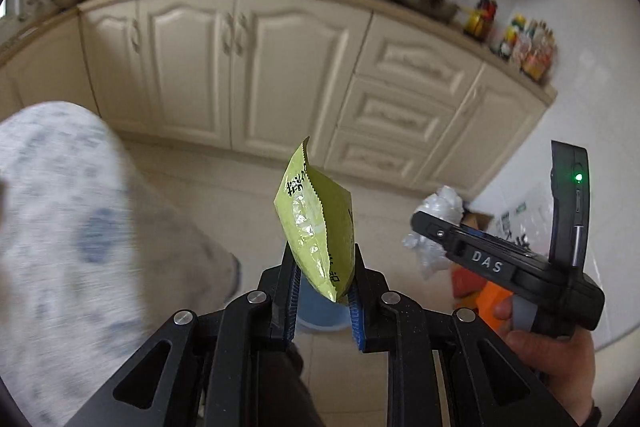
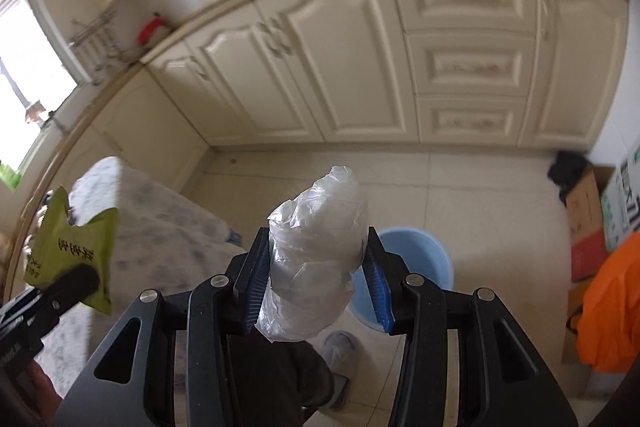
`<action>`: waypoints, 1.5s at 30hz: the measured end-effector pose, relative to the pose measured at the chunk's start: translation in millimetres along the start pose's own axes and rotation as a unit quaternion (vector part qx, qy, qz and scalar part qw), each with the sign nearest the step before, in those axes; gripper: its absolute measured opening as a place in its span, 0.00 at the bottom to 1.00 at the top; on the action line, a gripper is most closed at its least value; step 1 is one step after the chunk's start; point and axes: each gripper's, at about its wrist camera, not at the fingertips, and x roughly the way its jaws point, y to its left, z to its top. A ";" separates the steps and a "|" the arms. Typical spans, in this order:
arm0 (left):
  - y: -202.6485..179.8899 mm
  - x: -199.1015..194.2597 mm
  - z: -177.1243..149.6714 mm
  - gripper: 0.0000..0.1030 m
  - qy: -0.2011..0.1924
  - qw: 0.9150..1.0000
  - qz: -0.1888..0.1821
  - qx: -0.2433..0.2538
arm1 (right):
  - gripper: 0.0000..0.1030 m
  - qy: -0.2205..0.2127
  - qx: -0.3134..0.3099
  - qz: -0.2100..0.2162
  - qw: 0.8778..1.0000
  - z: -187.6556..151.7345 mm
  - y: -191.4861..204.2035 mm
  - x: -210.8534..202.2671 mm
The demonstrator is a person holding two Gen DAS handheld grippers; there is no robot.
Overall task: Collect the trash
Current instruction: 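Carry both items to the blue bin and open both tools to drop them, then move both open tools back over the trash pile on the table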
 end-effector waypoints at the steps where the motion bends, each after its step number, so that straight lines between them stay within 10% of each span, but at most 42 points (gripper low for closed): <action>1: -2.9 19.5 5.2 0.17 0.015 1.000 -0.004 0.000 | 0.43 0.012 0.011 -0.004 1.000 -0.3 -12.4 13.6; 10: 8.5 177.1 51.0 0.19 0.118 0.993 -0.011 -0.017 | 0.43 0.080 0.082 -0.015 0.993 -3.6 -78.8 101.1; 16: -1.4 227.9 81.8 0.71 0.126 0.992 0.030 -0.013 | 0.50 0.105 0.115 -0.025 0.987 -6.4 -108.2 136.7; 20: -3.7 220.6 92.5 0.90 0.101 0.993 0.058 0.003 | 0.74 0.102 0.129 -0.028 0.986 -9.5 -117.6 139.1; 24: -10.3 199.5 94.2 0.94 0.084 0.994 0.069 0.008 | 0.99 0.082 0.141 -0.029 0.986 -12.6 -120.3 127.2; 35: -16.9 31.6 60.0 0.99 -0.035 0.998 0.059 0.008 | 1.00 0.009 0.120 -0.026 0.992 7.4 -70.7 44.0; 45: 33.5 -139.7 -14.1 0.99 -0.171 0.977 0.123 -0.028 | 1.00 -0.082 0.005 0.036 0.996 27.7 73.8 -58.3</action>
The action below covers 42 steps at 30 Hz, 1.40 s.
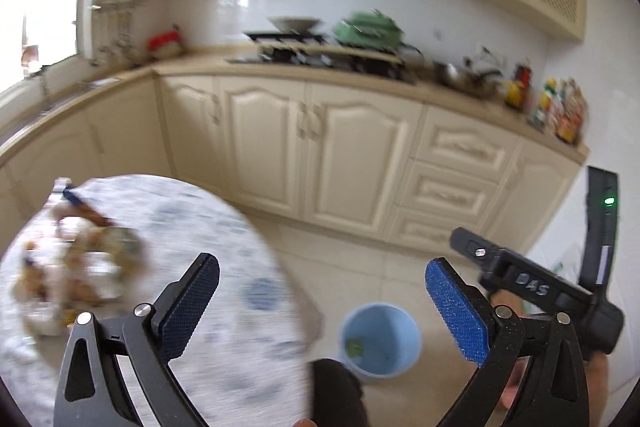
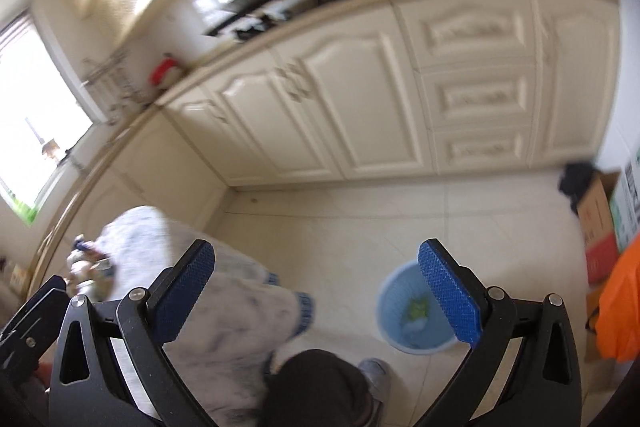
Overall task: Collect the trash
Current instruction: 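Move both open tools back over the trash pile on the table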
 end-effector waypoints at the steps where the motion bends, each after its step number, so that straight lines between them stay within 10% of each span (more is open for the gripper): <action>1: 9.4 -12.8 -3.7 0.99 -0.010 1.000 0.008 -0.007 | 1.00 -0.006 -0.009 0.008 1.000 0.0 14.2 -5.7; 22: 89.6 -234.2 -114.8 0.99 -0.106 0.968 0.194 -0.115 | 1.00 -0.054 -0.218 0.142 0.964 -68.8 270.4 -68.9; 42: 142.2 -209.6 -112.2 0.99 -0.064 0.957 0.231 -0.163 | 1.00 0.001 -0.289 0.152 0.945 -111.8 318.6 -31.1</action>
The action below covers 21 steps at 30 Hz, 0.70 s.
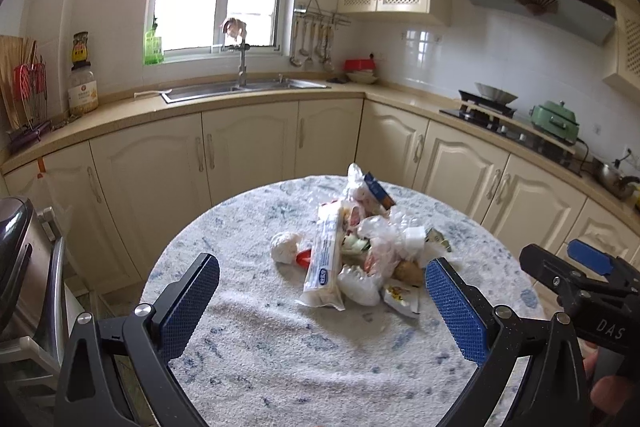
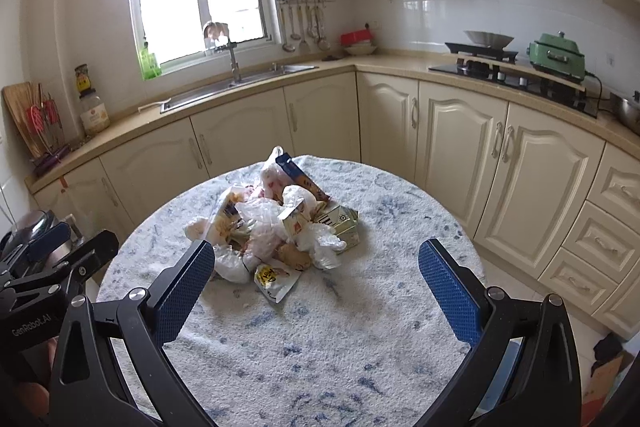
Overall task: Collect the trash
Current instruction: 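Move both open tools back over the trash pile on the table, then grasp the long bread packet with the left tool while the right tool grasps the white cup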
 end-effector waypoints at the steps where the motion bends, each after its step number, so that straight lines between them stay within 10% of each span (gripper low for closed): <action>1: 3.6 8.2 0.5 0.99 0.005 1.000 0.001 -0.001 | 1.00 0.006 -0.001 0.001 1.000 -0.2 -1.2 6.8; 21: 21.4 204.7 21.2 0.97 0.126 0.992 0.028 -0.007 | 0.88 0.128 -0.006 0.023 0.991 -10.9 -17.7 160.2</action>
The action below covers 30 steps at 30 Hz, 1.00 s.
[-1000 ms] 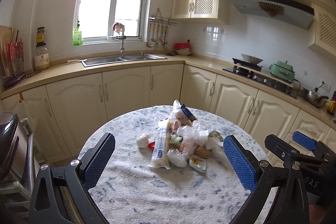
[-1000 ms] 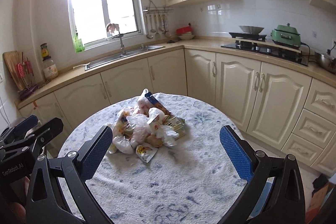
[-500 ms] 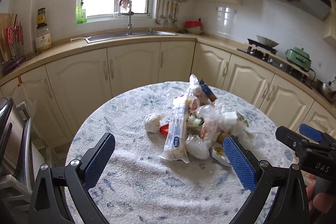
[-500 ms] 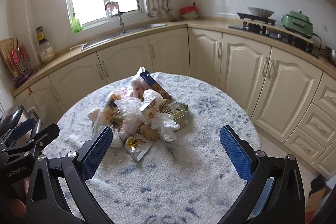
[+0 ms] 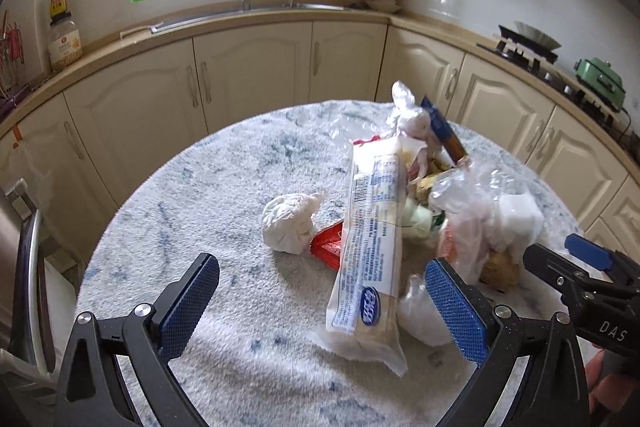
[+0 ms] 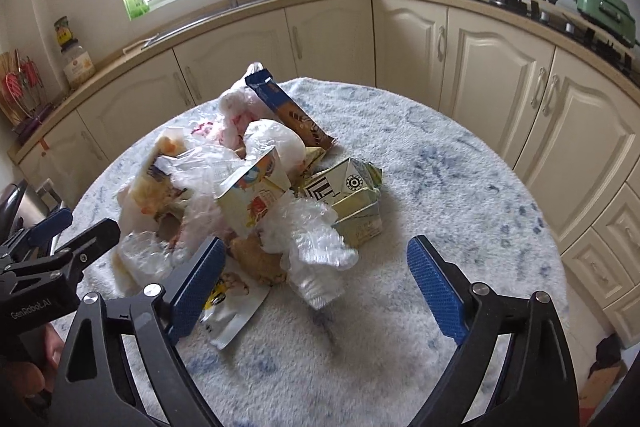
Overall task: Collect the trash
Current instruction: 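Grasp the long bread packet with the left tool while the right tool grasps the white cup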
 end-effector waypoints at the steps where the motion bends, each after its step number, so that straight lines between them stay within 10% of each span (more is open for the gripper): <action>1: 2.0 8.7 4.7 0.97 0.007 1.000 -0.003 -0.004 | 0.86 0.004 0.000 0.002 1.000 2.0 -0.6 5.8; 12: 11.9 68.2 42.9 0.31 0.070 0.993 -0.088 -0.017 | 0.28 0.022 -0.022 0.015 0.999 10.4 2.0 23.9; 19: 28.9 62.5 49.8 0.27 0.050 0.995 -0.088 -0.018 | 0.27 0.018 -0.023 0.024 0.999 -1.1 1.8 9.2; 24: 39.6 62.8 49.5 0.27 0.051 0.995 -0.086 -0.023 | 0.51 0.025 -0.026 0.029 0.999 -12.1 1.1 0.5; 30: 42.0 66.1 53.0 0.27 0.046 0.995 -0.083 -0.024 | 0.53 0.009 -0.003 0.046 0.999 -15.6 -10.8 -16.1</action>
